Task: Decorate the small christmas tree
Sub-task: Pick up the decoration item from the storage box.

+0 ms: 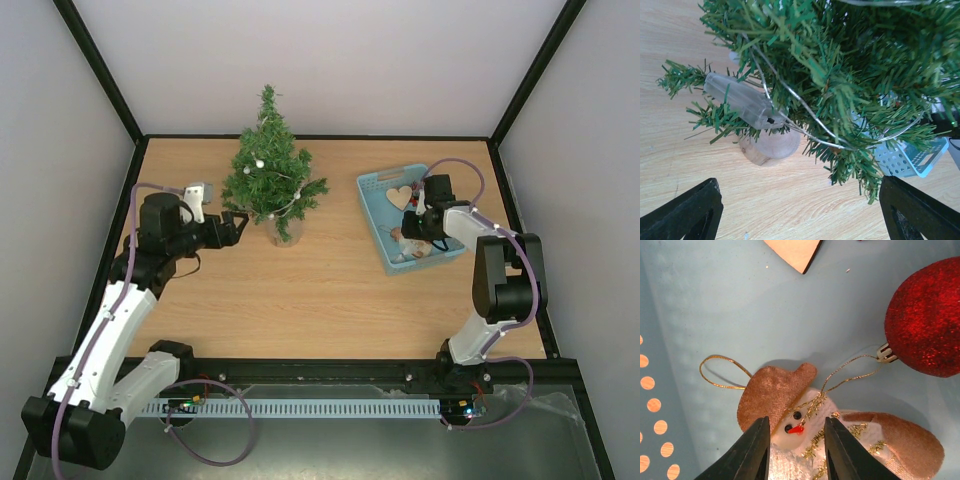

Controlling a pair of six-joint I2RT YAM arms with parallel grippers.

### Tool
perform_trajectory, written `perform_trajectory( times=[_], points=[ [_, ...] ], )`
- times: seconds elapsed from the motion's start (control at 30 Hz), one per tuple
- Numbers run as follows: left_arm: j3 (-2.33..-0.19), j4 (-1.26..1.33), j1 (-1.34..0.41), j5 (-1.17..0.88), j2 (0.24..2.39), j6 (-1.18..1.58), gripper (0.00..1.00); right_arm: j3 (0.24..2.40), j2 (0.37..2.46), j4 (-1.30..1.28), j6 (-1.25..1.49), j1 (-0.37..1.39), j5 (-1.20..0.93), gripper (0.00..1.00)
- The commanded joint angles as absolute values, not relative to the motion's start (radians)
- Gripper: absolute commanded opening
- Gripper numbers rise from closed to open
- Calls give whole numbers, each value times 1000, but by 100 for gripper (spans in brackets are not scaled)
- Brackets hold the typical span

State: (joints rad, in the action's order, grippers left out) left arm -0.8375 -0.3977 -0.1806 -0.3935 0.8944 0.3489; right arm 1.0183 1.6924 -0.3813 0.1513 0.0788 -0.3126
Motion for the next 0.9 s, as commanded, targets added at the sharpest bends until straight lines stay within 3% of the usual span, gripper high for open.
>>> perform_trajectory(
  times=[0.0, 0.17, 0.3, 0.87],
  points=[
    [-882, -411, -184, -415, 875, 356, 86, 1033, 1701, -421, 129, 77, -319, 27],
    [-879, -414, -184, -422, 868, 355, 85, 1030, 1700, -427, 129, 77, -344, 19],
    [-878, -416, -184, -427, 866, 353, 84, 1028, 1673, -435, 141, 77, -356, 2],
    [-882, -379, -184, -503, 837, 378, 81, 1085, 1445, -416, 252, 95, -262, 2]
  ],
)
